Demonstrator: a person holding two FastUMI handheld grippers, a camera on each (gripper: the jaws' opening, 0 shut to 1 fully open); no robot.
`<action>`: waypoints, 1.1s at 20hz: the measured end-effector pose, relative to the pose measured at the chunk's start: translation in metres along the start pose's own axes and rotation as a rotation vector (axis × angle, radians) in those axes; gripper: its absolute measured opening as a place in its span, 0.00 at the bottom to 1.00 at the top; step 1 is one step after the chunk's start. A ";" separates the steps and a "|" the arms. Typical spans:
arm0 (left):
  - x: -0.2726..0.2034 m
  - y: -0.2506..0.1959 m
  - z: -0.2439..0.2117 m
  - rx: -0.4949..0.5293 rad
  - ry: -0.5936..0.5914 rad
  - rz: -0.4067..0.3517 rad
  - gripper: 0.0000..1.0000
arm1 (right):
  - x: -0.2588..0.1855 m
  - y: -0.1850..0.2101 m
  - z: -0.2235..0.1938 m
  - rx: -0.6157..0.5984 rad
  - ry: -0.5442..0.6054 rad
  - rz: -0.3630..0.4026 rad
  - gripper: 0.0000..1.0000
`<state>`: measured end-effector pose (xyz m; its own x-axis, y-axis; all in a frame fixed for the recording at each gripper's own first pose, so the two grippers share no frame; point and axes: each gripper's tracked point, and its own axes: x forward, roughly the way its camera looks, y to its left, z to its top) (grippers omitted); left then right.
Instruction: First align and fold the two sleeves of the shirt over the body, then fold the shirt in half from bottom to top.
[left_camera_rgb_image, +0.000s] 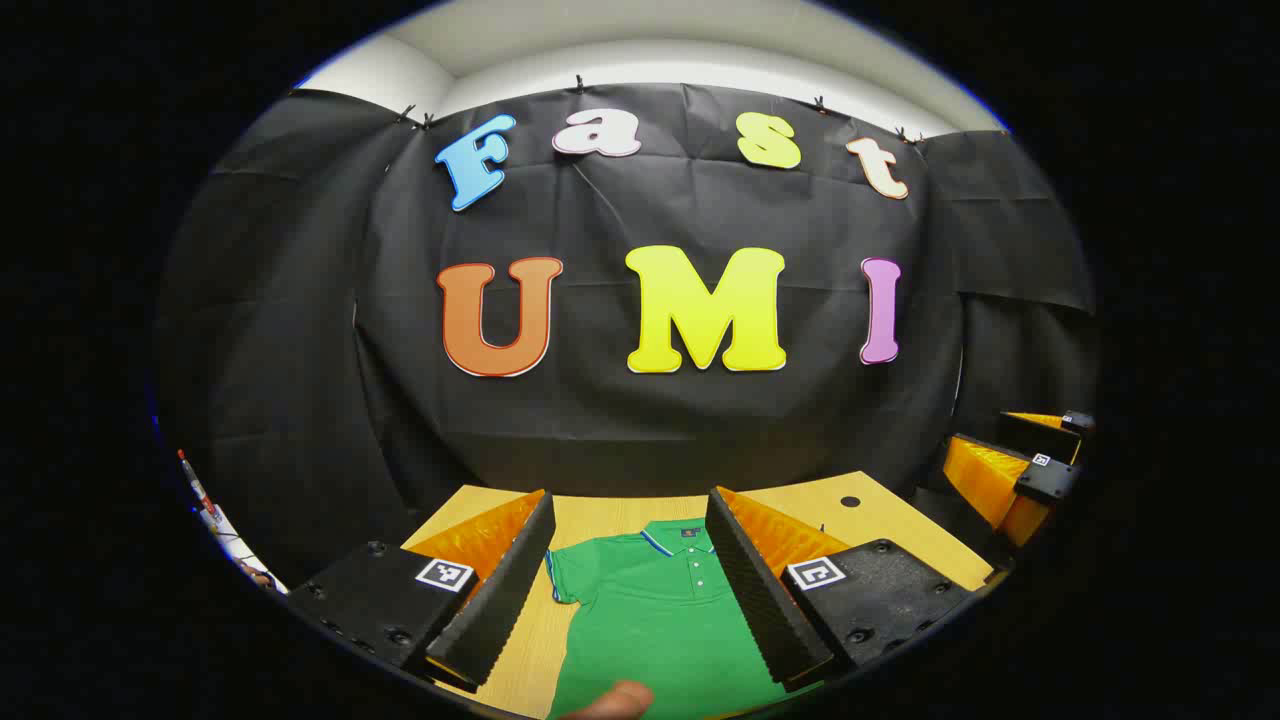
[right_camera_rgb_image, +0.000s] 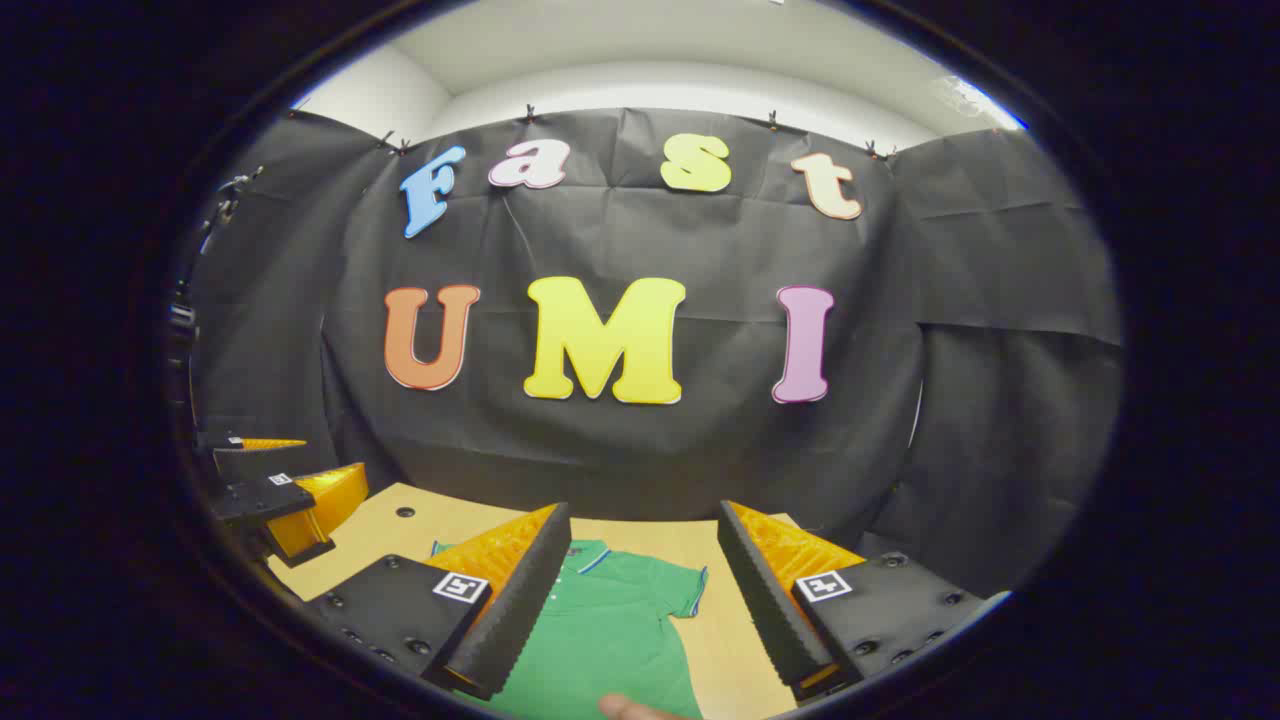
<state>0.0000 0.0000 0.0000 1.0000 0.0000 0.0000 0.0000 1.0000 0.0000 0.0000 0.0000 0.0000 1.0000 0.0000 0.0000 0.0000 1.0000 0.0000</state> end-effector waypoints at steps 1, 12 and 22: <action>0.002 -0.002 0.001 0.000 0.000 -0.002 0.98 | 0.004 0.000 -0.001 -0.002 0.001 0.006 0.94; 0.013 -0.013 -0.003 0.007 0.020 -0.008 0.98 | 0.038 -0.019 0.001 -0.006 -0.010 0.004 0.95; 0.021 -0.021 -0.006 0.013 0.040 -0.002 0.98 | 0.064 -0.038 -0.008 0.003 0.022 0.005 0.94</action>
<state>0.0206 -0.0207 -0.0062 0.9992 -0.0013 -0.0397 0.0018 0.9999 0.0133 0.0644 -0.0385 -0.0079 0.9997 0.0050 -0.0219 -0.0049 1.0000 0.0032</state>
